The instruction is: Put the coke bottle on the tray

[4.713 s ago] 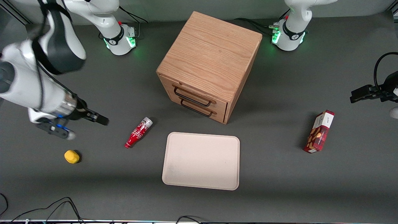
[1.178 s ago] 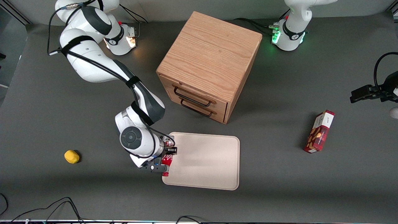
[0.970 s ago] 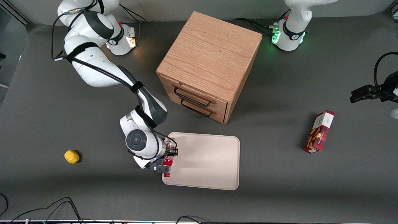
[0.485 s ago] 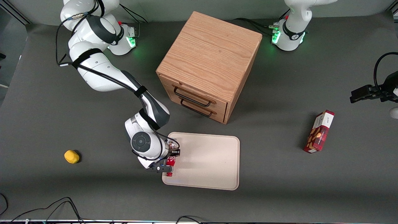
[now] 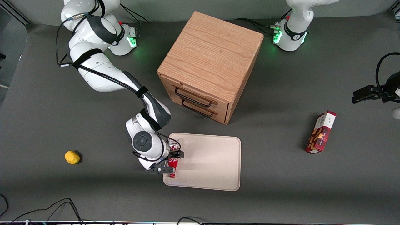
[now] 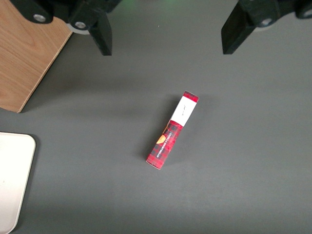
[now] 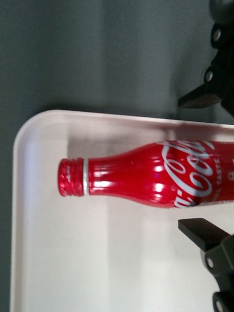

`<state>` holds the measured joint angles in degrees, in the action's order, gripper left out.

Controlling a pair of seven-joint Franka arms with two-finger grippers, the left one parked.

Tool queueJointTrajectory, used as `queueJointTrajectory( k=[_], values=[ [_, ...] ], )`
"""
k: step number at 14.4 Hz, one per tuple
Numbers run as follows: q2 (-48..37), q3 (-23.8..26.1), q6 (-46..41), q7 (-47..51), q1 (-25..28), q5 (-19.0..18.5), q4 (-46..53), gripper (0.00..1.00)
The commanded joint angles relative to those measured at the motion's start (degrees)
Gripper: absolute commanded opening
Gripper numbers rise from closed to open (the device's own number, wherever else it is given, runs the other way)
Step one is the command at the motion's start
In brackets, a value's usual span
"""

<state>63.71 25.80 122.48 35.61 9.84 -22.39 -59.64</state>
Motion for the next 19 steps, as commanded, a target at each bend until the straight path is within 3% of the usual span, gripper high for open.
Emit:
queueJointTrajectory(
  k=[1, 3, 5, 9, 13, 19],
  values=[
    [-2.78, 0.21, -0.83, 0.69, -0.78, -0.99, 0.31, 1.0],
    [-8.04, 0.91, -5.04, 0.6, -3.5, -0.55, -1.44, 1.0],
    [-13.41, 0.57, -11.17, -0.28, -5.44, 4.08, -1.71, 1.0],
    [-24.91, -0.05, -18.67, -6.86, -10.0, 8.4, -7.3, 1.0],
    [-43.1, -12.07, -18.06, -16.43, -10.45, 21.58, -23.38, 1.0],
    [-66.66, -19.2, -17.36, -17.85, -10.63, 23.18, -45.63, 1.0]
  ],
)
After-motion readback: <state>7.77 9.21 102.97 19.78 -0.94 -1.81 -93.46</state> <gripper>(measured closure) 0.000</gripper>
